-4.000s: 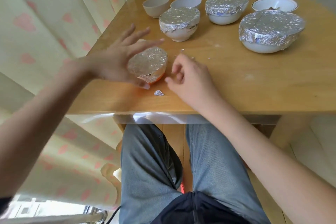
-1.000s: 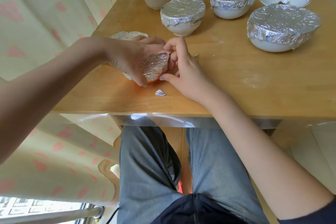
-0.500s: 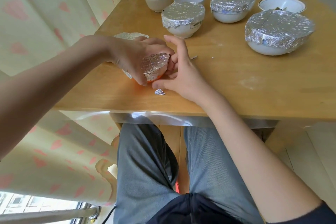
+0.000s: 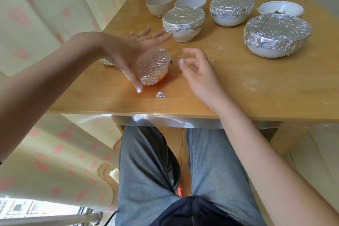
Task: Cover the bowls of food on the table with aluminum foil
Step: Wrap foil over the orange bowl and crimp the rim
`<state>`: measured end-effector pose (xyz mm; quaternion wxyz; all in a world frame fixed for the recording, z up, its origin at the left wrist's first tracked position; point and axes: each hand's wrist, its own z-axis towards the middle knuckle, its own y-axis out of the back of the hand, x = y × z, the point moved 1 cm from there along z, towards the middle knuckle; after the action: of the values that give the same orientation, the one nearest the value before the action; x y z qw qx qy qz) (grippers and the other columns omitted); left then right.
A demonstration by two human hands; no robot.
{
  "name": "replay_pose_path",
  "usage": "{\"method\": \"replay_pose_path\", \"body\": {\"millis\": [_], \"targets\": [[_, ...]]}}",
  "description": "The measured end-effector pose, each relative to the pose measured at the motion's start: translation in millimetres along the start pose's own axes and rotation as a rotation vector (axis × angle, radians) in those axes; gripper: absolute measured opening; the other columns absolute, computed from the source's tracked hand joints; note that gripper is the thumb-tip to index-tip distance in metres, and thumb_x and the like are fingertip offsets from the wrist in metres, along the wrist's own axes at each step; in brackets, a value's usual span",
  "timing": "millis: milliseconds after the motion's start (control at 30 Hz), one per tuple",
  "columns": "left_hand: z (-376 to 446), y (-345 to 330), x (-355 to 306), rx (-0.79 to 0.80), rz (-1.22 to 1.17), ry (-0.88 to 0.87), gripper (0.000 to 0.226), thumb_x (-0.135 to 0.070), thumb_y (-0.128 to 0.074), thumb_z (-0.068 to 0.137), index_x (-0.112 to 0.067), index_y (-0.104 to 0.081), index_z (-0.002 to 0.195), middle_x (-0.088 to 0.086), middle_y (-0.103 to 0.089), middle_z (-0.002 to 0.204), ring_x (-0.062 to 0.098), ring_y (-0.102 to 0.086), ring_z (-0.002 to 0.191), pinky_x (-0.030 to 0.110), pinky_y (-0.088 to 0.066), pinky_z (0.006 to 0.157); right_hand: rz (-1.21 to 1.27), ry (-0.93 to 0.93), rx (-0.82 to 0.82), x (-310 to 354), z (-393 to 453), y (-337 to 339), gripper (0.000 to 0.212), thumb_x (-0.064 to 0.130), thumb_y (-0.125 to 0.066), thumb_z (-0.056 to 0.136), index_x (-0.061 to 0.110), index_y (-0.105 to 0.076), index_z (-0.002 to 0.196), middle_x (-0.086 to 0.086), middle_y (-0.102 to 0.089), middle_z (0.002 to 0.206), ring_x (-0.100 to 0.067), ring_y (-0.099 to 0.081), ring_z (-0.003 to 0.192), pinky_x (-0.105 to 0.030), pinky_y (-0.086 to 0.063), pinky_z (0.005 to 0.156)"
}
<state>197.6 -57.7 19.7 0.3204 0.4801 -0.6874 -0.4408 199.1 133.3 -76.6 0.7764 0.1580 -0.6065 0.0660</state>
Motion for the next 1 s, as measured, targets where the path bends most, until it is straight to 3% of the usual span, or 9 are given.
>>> {"method": "replay_pose_path", "body": {"millis": [100, 167, 267, 333, 467, 633, 800, 900, 1000], "targets": [[-21.9, -8.8, 14.1, -0.089, -0.276, 0.03, 0.14, -0.065, -0.084, 0.048, -0.056, 0.019, 0.143, -0.022, 0.024, 0.155, 0.002, 0.024, 0.143, 0.036, 0.011, 0.115, 0.059, -0.033, -0.027, 12.4, 23.3, 5.6, 0.027, 0.028, -0.04, 0.102, 0.012, -0.055, 0.117, -0.003, -0.062, 0.11, -0.017, -0.059, 0.11, -0.039, -0.044, 0.103], [-30.5, -27.3, 17.2, -0.388, -0.622, 0.076, 0.116, -0.075, -0.071, 0.062, -0.049, -0.002, 0.151, -0.016, 0.0, 0.162, -0.003, 0.001, 0.147, 0.027, -0.005, 0.12, 0.053, -0.032, -0.024, 27.0, 42.9, 4.4, 0.033, 0.034, -0.035, 0.102, 0.012, -0.058, 0.113, -0.004, -0.064, 0.114, -0.02, -0.058, 0.113, -0.041, -0.042, 0.104], [-24.3, -63.4, 2.6, -0.983, -1.0, 0.328, 0.058, -0.052, -0.043, 0.099, -0.019, -0.04, 0.147, -0.004, -0.043, 0.151, 0.002, -0.039, 0.134, 0.019, -0.028, 0.111, -0.002, -0.035, 0.087, 33.3, 67.1, -13.1, 0.046, 0.038, -0.031, 0.103, 0.007, -0.052, 0.13, -0.006, -0.056, 0.132, -0.016, -0.05, 0.125, -0.032, -0.034, 0.11], [-12.2, -79.7, -16.5, -1.104, -1.131, 0.494, 0.052, -0.045, -0.028, 0.105, -0.014, -0.049, 0.14, 0.002, -0.052, 0.143, 0.006, -0.047, 0.127, 0.024, -0.032, 0.109, 0.011, -0.098, 0.152, 23.9, 72.0, -29.9, 0.052, 0.041, -0.03, 0.102, 0.006, -0.048, 0.136, -0.006, -0.051, 0.139, -0.016, -0.045, 0.13, -0.032, -0.031, 0.112], [10.1, -89.2, -38.4, -1.181, -1.412, 0.594, 0.067, -0.055, -0.021, 0.1, -0.012, -0.044, 0.145, 0.002, -0.046, 0.149, 0.013, -0.042, 0.137, 0.037, -0.03, 0.116, 0.031, -0.183, 0.19, 8.5, 69.8, -48.1, 0.055, 0.047, -0.029, 0.101, 0.009, -0.054, 0.133, -0.007, -0.052, 0.138, -0.013, -0.046, 0.125, -0.027, -0.032, 0.106], [21.0, -86.8, -41.1, -1.301, -1.421, 0.69, 0.058, -0.049, -0.023, 0.104, -0.014, -0.052, 0.139, 0.0, -0.051, 0.144, 0.012, -0.045, 0.132, 0.021, -0.03, 0.106, 0.078, -0.219, 0.155, 7.3, 70.2, -52.0, 0.065, 0.06, -0.032, 0.094, 0.013, -0.054, 0.134, -0.005, -0.058, 0.13, -0.019, -0.05, 0.124, -0.041, -0.036, 0.109], [11.2, -92.4, -25.9, -1.146, -1.409, 0.515, 0.085, -0.075, -0.022, 0.087, -0.019, -0.039, 0.149, -0.002, -0.04, 0.153, 0.013, -0.037, 0.14, 0.041, -0.027, 0.118, 0.119, -0.258, 0.186, 3.6, 71.7, -47.9, 0.102, 0.089, -0.029, 0.068, 0.014, -0.057, 0.13, -0.004, -0.058, 0.133, -0.018, -0.051, 0.126, -0.041, -0.036, 0.11], [-7.1, -101.4, -11.2, -1.025, -1.209, 0.279, 0.102, -0.086, -0.027, 0.079, -0.019, -0.017, 0.156, -0.001, -0.02, 0.162, 0.009, -0.019, 0.148, 0.04, -0.013, 0.123, 0.185, -0.215, 0.169, 4.1, 69.1, -36.2, 0.071, 0.061, -0.018, 0.096, 0.01, -0.061, 0.119, -0.006, -0.063, 0.122, -0.014, -0.057, 0.115, -0.035, -0.038, 0.109], [-24.9, -104.0, -8.4, -0.934, -0.783, 0.167, 0.106, -0.07, -0.049, 0.077, -0.017, -0.003, 0.156, 0.0, -0.007, 0.163, 0.01, -0.003, 0.15, 0.029, -0.005, 0.122, 0.142, -0.075, 0.068, 3.5, 71.4, -29.0, 0.06, 0.047, -0.02, 0.102, 0.007, -0.044, 0.14, -0.006, -0.049, 0.141, -0.014, -0.046, 0.129, -0.032, -0.03, 0.113]]}}
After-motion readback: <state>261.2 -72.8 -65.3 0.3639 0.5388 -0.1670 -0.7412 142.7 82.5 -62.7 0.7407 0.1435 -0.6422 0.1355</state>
